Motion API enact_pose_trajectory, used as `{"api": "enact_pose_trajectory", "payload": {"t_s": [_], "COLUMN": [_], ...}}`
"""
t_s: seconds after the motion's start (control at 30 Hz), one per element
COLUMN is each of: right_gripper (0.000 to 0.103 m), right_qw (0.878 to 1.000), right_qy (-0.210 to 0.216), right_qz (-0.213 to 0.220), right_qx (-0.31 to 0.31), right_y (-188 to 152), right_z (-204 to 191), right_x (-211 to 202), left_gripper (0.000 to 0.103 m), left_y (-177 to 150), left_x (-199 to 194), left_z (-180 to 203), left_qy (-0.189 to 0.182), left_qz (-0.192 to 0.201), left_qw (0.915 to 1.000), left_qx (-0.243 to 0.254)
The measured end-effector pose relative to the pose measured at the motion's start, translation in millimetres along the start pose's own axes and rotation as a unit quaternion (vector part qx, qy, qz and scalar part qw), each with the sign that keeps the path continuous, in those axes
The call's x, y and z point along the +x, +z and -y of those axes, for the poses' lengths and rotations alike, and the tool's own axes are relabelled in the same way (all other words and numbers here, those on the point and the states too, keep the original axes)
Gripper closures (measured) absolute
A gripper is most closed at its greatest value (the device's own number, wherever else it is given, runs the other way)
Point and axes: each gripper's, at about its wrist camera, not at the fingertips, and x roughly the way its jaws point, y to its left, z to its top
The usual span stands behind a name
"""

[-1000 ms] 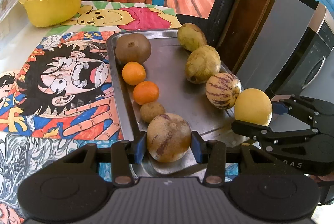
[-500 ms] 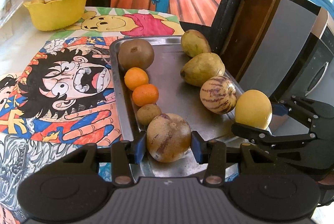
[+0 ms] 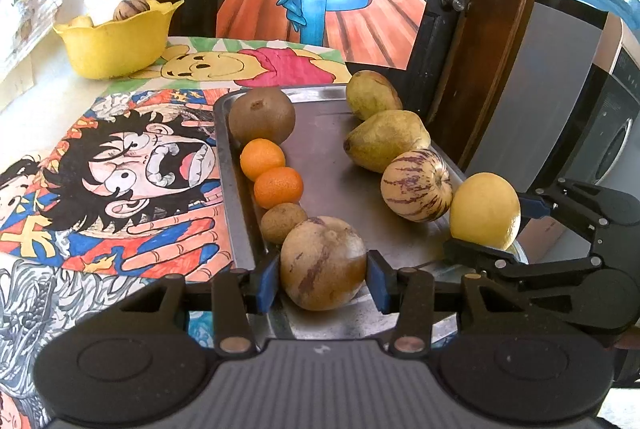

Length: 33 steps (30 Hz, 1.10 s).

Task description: Organize fruits

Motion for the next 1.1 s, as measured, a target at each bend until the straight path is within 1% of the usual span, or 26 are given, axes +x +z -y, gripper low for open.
{"api": "enact_pose_trajectory", "payload": {"t_s": [0.2, 0.33, 0.43, 0.57, 0.67, 0.87, 0.93, 1.0, 1.1], "right_gripper": [0.041, 0.039, 0.038, 0.036, 0.032, 0.028, 0.027, 0.024, 0.020], "right_qw": [1.000, 0.999, 0.998, 0.997, 0.996, 0.994, 0.993, 0.992, 0.991], "right_qy": [-0.002, 0.006, 0.013, 0.016, 0.019, 0.020, 0.019, 0.017, 0.014], "right_qz": [0.027, 0.033, 0.045, 0.056, 0.067, 0.084, 0.090, 0.094, 0.100], "right_qx": [0.007, 0.030, 0.039, 0.051, 0.062, 0.073, 0.075, 0.079, 0.089], "right_y": [-8.5, -9.4, -12.4, -16.6, -17.3, -15.3, -15.4, -15.7, -15.4], "right_z": [1.1, 4.5, 6.5, 7.0, 6.7, 3.3, 1.6, 0.1, -0.5], "right_x": [-2.5, -6.9, -12.3, -18.8, -25.5, -39.5, -44.9, -49.8, -55.7], "left_gripper": [0.052, 0.051, 0.051, 0.050, 0.048, 0.037, 0.032, 0.029, 0.021], "left_y": [-2.1, -4.7, -8.2, -15.7, -21.5, -33.8, -37.2, -40.0, -43.5], "left_x": [0.7, 0.3, -2.3, -14.4, -23.9, -41.5, -46.9, -53.6, -65.5], "left_z": [7.5, 11.5, 13.8, 19.1, 21.1, 24.6, 23.4, 22.4, 21.7], "left_qy": [0.023, 0.039, 0.048, 0.058, 0.060, 0.076, 0.081, 0.085, 0.097], "left_qz": [0.002, 0.009, 0.016, 0.028, 0.038, 0.056, 0.061, 0.068, 0.083], "left_qw": [0.9997, 0.9992, 0.9986, 0.9975, 0.9969, 0.9946, 0.9936, 0.9925, 0.9898], "left_qx": [0.009, -0.006, -0.019, -0.027, -0.033, -0.043, -0.049, -0.055, -0.065]}}
